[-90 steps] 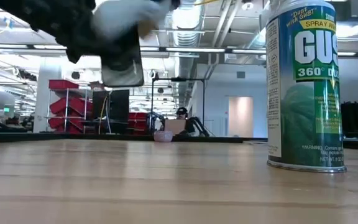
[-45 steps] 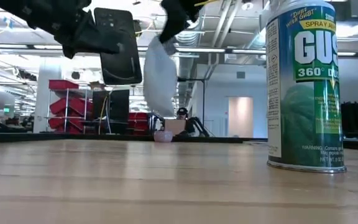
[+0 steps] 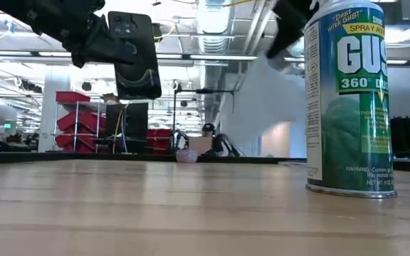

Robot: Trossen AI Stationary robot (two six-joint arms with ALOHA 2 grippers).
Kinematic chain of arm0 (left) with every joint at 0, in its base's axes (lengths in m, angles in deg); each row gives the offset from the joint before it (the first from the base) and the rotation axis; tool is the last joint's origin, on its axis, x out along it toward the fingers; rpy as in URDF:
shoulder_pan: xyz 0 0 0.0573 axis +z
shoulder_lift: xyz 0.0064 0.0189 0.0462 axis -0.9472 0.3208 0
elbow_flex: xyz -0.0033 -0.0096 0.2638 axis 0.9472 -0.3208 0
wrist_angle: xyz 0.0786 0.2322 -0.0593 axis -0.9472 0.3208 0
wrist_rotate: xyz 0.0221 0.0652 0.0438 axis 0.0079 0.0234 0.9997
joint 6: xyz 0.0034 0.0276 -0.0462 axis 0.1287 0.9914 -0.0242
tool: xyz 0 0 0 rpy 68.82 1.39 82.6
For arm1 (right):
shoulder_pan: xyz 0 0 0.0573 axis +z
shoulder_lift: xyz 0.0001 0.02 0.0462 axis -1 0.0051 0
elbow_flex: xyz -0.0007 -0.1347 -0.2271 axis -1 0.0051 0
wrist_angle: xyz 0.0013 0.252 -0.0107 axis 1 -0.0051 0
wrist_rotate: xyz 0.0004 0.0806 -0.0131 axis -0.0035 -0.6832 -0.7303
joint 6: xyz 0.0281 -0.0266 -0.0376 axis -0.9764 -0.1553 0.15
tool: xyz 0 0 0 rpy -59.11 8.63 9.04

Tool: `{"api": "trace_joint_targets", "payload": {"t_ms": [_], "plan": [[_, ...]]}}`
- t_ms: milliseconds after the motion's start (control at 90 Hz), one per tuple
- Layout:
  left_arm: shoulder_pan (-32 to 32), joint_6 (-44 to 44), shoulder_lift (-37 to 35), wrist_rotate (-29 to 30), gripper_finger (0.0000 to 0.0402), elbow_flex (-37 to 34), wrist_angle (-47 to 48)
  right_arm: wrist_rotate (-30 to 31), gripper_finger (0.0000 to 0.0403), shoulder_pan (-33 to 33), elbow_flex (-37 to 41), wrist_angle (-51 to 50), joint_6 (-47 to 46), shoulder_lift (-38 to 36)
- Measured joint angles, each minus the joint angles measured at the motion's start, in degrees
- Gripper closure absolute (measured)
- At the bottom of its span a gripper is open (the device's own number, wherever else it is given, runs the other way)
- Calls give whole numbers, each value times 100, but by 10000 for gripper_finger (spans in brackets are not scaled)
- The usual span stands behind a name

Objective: Apply microfiber cloth
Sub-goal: Wipe the back of the cellphone with a gray microfiber cloth

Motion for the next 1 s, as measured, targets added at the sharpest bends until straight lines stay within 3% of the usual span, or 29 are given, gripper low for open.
{"api": "trace_joint_targets", "payload": {"t_ms": [378, 533, 656, 822, 1000], "plan": [[292, 145, 0, -31, 399, -2, -83, -366, 403, 168, 1202, 143, -1299, -223], [368, 205, 0, -38, 399, -2, -69, -871, 403, 474, 2046, 1152, -2095, -220], [407, 175, 0, -37, 399, -2, 50, -753, 403, 727, 2510, 1950, -2460, -216], [415, 104, 0, -37, 399, -2, 50, -432, 403, 684, 2456, 2400, -1906, -216], [415, 72, 0, -31, 399, -2, -108, -164, 403, 595, 1930, 2861, -560, -419]]}}
